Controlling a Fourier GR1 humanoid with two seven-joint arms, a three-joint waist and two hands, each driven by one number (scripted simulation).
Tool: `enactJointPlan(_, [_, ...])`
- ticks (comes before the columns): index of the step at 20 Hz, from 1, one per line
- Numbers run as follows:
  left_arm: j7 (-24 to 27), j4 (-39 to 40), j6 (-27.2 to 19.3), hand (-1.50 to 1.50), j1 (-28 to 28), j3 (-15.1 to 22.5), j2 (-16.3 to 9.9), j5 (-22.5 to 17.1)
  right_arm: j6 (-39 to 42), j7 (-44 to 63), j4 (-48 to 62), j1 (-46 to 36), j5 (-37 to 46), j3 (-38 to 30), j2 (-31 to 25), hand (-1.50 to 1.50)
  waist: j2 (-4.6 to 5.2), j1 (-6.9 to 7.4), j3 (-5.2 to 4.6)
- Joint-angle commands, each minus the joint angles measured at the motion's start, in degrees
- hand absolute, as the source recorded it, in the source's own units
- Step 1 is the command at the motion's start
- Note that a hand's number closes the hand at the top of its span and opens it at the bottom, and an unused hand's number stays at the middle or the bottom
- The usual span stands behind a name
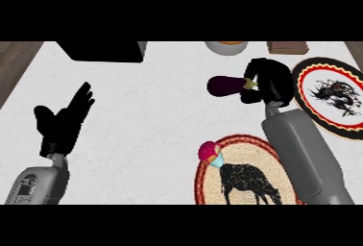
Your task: Pick the eggplant from the placemat and place it in the plate
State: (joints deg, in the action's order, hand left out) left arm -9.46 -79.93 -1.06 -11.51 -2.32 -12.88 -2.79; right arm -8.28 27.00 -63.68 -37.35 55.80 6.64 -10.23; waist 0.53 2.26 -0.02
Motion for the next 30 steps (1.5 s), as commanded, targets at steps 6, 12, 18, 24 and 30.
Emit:
enactJointPlan(6, [-1.60,-0.35,-1.80,0.00,-0.65,0.36,1.09,1.30,-17.62,11.21,6.94,-7.72,12.75,-5.81,-2.12,1.50,-0.30,-1.38,0.04])
enactJointPlan(12, [-0.17,2.02,0.96,0.00,-0.80,-2.91,-0.90,-1.08,-22.41,7.64,10.31,-7.83,6.03,-13.32,-4.61,1.50,-0.32,-1.78,0.04])
enactJointPlan(18, [0.81,1.62,1.43,0.00,-0.60,-2.52,-1.03,-0.08,-26.02,-3.30,19.27,-6.07,-1.52,-20.70,-12.14,1.50,-0.14,-1.49,0.08])
enactJointPlan(24, [0.77,1.65,1.71,0.00,-0.21,-2.79,-0.63,0.42,-27.59,-9.91,26.91,-5.27,-3.81,-23.04,-15.32,1.50,-0.24,-1.60,0.06])
enactJointPlan(30, [-0.24,1.82,0.83,0.00,-1.32,-1.98,0.51,1.09,-19.19,-19.07,37.10,-4.57,-9.22,-26.58,-20.03,1.50,0.07,-0.96,0.16])
